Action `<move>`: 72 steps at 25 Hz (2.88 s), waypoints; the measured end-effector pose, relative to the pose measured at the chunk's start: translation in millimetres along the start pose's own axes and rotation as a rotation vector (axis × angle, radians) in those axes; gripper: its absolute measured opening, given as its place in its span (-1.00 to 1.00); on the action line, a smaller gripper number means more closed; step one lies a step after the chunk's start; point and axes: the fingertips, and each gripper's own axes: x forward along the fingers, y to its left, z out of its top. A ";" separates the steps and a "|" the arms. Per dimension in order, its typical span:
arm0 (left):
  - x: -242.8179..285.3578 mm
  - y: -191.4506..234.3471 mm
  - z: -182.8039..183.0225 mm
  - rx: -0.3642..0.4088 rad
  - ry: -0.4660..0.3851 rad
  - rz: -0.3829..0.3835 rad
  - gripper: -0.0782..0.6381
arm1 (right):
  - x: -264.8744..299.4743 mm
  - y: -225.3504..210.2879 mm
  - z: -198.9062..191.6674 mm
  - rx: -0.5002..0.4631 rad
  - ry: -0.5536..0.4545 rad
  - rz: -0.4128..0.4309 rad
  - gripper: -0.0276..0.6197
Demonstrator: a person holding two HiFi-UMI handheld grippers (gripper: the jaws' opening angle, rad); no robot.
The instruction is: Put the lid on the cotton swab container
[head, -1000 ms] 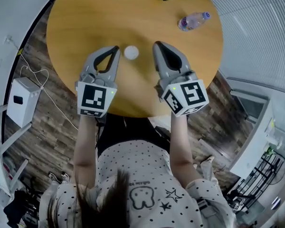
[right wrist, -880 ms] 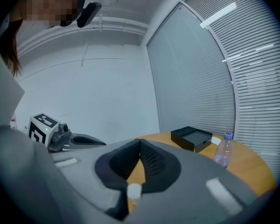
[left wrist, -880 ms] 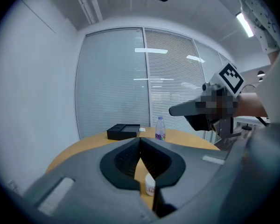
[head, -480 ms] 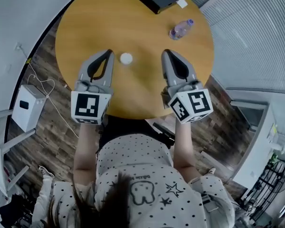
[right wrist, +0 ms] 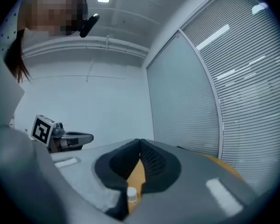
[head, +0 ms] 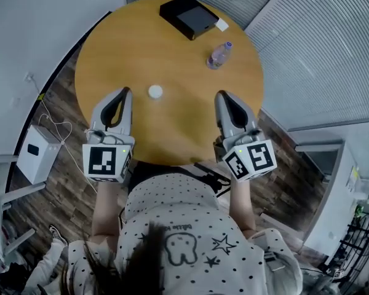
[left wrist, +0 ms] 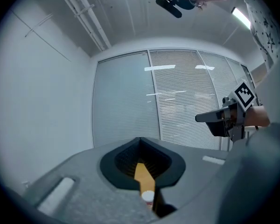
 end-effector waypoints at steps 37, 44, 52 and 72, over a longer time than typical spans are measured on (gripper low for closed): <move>-66.5 -44.9 -54.0 -0.042 0.037 0.041 -0.76 | -59.9 32.6 -78.1 0.038 0.080 -0.009 -0.91; -67.5 -45.7 -52.7 -0.045 0.026 0.049 -0.76 | -59.4 35.0 -77.0 0.040 0.074 0.001 -0.91; -65.4 -50.7 -52.2 -0.043 0.024 0.041 -0.76 | -57.8 34.4 -78.7 0.025 0.085 0.014 -0.91; -64.4 -60.0 -53.4 -0.048 0.027 0.022 -0.76 | -58.8 33.1 -78.6 -0.001 0.105 0.018 -0.91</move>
